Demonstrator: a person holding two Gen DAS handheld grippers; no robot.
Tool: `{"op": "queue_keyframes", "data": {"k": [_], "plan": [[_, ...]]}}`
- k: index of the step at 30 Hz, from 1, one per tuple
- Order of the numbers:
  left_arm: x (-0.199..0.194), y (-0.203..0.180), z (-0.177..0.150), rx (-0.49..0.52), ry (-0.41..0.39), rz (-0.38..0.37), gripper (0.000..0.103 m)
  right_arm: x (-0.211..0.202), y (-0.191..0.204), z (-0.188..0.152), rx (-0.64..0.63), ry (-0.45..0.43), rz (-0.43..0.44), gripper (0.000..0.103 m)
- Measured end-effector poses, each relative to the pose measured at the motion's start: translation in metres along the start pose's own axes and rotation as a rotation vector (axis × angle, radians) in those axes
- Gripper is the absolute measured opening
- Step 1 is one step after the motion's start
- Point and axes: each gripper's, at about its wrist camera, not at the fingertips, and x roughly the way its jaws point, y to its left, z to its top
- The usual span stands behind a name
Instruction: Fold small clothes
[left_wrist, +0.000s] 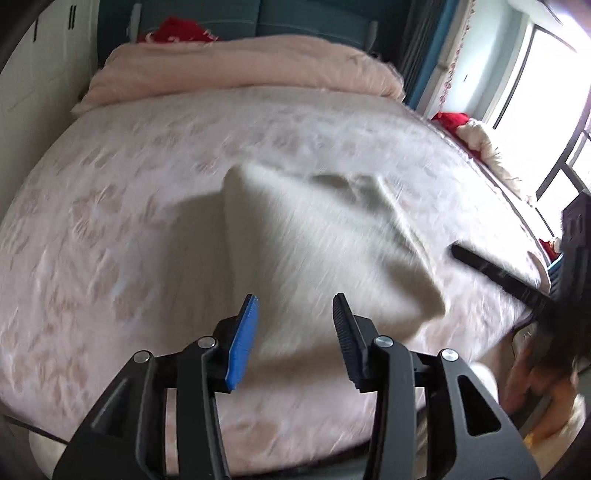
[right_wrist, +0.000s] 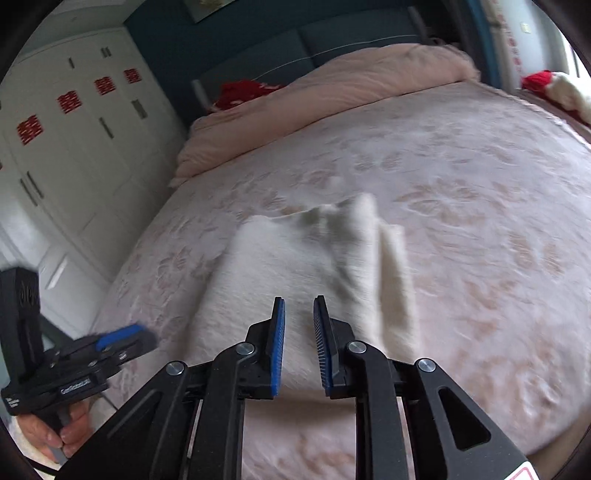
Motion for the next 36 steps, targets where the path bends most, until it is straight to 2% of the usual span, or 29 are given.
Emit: {"op": "queue_keyframes", "data": {"k": [1, 2, 3, 4, 5, 6, 8, 10, 11, 13, 14, 15, 17, 19, 21, 23, 26, 29, 30, 32, 34, 36], "plan": [[0.011, -0.003, 0.006, 0.003, 0.004, 0.003, 0.04, 0.007, 0.001, -0.001, -0.007, 0.018, -0.018, 0.012], [0.031, -0.009, 0.012, 0.012, 0.017, 0.01, 0.04, 0.024, -0.002, -0.006, -0.021, 0.057, -0.073, 0.012], [0.046, -0.011, 0.013, 0.017, 0.032, 0.026, 0.04, 0.038, -0.009, -0.011, -0.027, 0.093, -0.119, 0.006], [0.074, -0.013, 0.012, 0.024, 0.08, 0.06, 0.04, 0.053, -0.015, -0.02, -0.022, 0.129, -0.163, 0.002], [0.087, -0.015, 0.01, 0.029, 0.1, 0.079, 0.039, 0.065, -0.027, -0.03, -0.001, 0.16, -0.166, 0.0], [0.103, -0.016, 0.006, 0.044, 0.114, 0.114, 0.04, 0.068, -0.034, -0.036, 0.025, 0.153, -0.133, 0.0], [0.107, -0.025, 0.003, 0.101, 0.084, 0.178, 0.04, 0.061, -0.038, -0.034, 0.072, 0.141, -0.083, 0.0], [0.102, -0.028, 0.005, 0.108, 0.089, 0.189, 0.042, 0.045, -0.037, -0.023, 0.096, 0.123, -0.061, 0.007], [0.098, -0.027, 0.008, 0.092, 0.097, 0.176, 0.045, 0.038, -0.036, -0.019, 0.096, 0.099, -0.059, 0.013], [0.086, -0.024, 0.012, 0.058, 0.094, 0.135, 0.06, 0.02, -0.04, -0.015, 0.078, 0.042, -0.086, 0.04], [0.08, -0.021, 0.014, 0.038, 0.094, 0.131, 0.063, 0.016, -0.042, -0.015, 0.072, 0.027, -0.106, 0.062], [0.075, -0.018, 0.015, 0.024, 0.091, 0.143, 0.067, 0.012, -0.046, -0.015, 0.068, 0.017, -0.131, 0.07], [0.068, -0.015, 0.016, 0.007, 0.082, 0.155, 0.071, 0.01, -0.053, -0.017, 0.067, 0.034, -0.169, 0.074], [0.059, -0.005, 0.019, -0.031, 0.068, 0.134, 0.085, 0.021, -0.07, -0.02, 0.109, 0.075, -0.169, 0.075], [0.051, 0.007, 0.016, -0.095, 0.055, 0.073, 0.09, 0.03, -0.079, -0.026, 0.161, 0.113, -0.133, 0.075], [0.058, 0.03, 0.013, -0.192, 0.085, 0.015, 0.092, 0.038, -0.086, -0.031, 0.217, 0.133, -0.079, 0.075], [0.085, 0.058, 0.001, -0.319, 0.169, -0.045, 0.092, 0.058, -0.093, -0.04, 0.276, 0.178, -0.021, 0.076], [0.12, 0.069, -0.013, -0.398, 0.255, -0.11, 0.094, 0.072, -0.098, -0.046, 0.336, 0.158, 0.034, 0.087], [0.128, 0.072, -0.016, -0.43, 0.261, -0.128, 0.098, 0.075, -0.098, -0.045, 0.34, 0.147, 0.047, 0.087], [0.133, 0.071, -0.016, -0.442, 0.239, -0.145, 0.098, 0.08, -0.096, -0.042, 0.347, 0.144, 0.058, 0.087], [0.136, 0.067, -0.011, -0.427, 0.25, -0.154, 0.095, 0.088, -0.096, -0.037, 0.377, 0.156, 0.11, 0.083], [0.138, 0.064, -0.004, -0.435, 0.282, -0.197, 0.079, 0.096, -0.094, -0.033, 0.42, 0.173, 0.132, 0.059]]}}
